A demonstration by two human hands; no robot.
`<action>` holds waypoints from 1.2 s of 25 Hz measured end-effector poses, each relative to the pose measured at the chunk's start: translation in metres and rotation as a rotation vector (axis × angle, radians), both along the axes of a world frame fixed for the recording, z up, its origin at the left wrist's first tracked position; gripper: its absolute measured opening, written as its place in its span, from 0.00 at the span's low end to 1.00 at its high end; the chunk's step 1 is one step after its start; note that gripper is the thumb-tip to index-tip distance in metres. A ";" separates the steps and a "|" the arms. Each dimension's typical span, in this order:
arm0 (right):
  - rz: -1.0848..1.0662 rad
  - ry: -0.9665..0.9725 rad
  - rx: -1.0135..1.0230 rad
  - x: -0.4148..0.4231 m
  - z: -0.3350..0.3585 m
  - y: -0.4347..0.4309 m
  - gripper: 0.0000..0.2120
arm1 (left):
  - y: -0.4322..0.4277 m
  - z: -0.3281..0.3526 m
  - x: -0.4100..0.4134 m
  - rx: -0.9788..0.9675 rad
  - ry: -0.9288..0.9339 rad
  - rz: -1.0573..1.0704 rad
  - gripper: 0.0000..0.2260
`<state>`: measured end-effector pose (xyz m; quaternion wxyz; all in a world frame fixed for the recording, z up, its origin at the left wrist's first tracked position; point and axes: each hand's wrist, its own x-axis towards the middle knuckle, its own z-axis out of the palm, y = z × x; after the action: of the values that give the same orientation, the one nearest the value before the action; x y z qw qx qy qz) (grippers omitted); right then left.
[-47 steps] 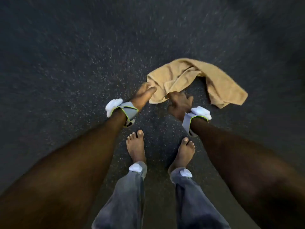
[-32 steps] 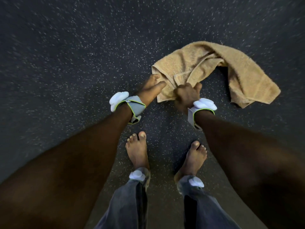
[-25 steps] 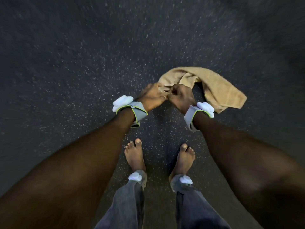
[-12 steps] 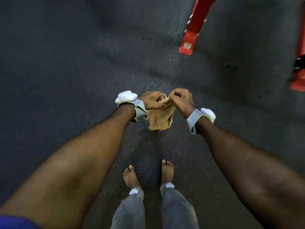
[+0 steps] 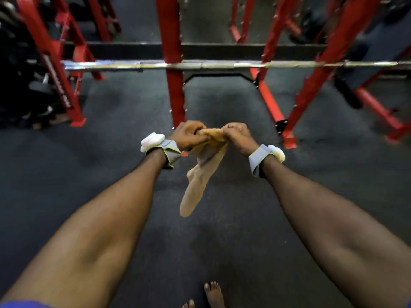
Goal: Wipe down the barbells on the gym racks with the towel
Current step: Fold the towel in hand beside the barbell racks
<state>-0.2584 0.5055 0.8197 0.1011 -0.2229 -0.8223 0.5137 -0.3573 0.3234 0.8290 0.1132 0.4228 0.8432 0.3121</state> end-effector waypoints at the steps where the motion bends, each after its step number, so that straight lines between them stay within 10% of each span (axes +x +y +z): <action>1: 0.049 -0.022 0.004 0.005 0.014 0.006 0.09 | 0.011 0.016 0.002 0.043 -0.009 -0.010 0.12; 5: 0.224 -0.131 -0.025 0.051 0.077 0.020 0.02 | 0.053 0.070 0.017 0.150 0.038 -0.138 0.09; 13: -0.120 0.140 -0.036 0.148 0.193 0.077 0.02 | 0.144 0.194 0.096 0.334 0.155 -0.462 0.17; 30: -0.142 0.113 -0.249 0.246 0.230 0.304 0.04 | 0.392 0.201 0.155 0.374 -0.177 -0.599 0.30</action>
<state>-0.0125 0.8100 1.0493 0.1549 -0.2621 -0.7274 0.6150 -0.2022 0.7155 1.0304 0.1928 0.6360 0.5971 0.4492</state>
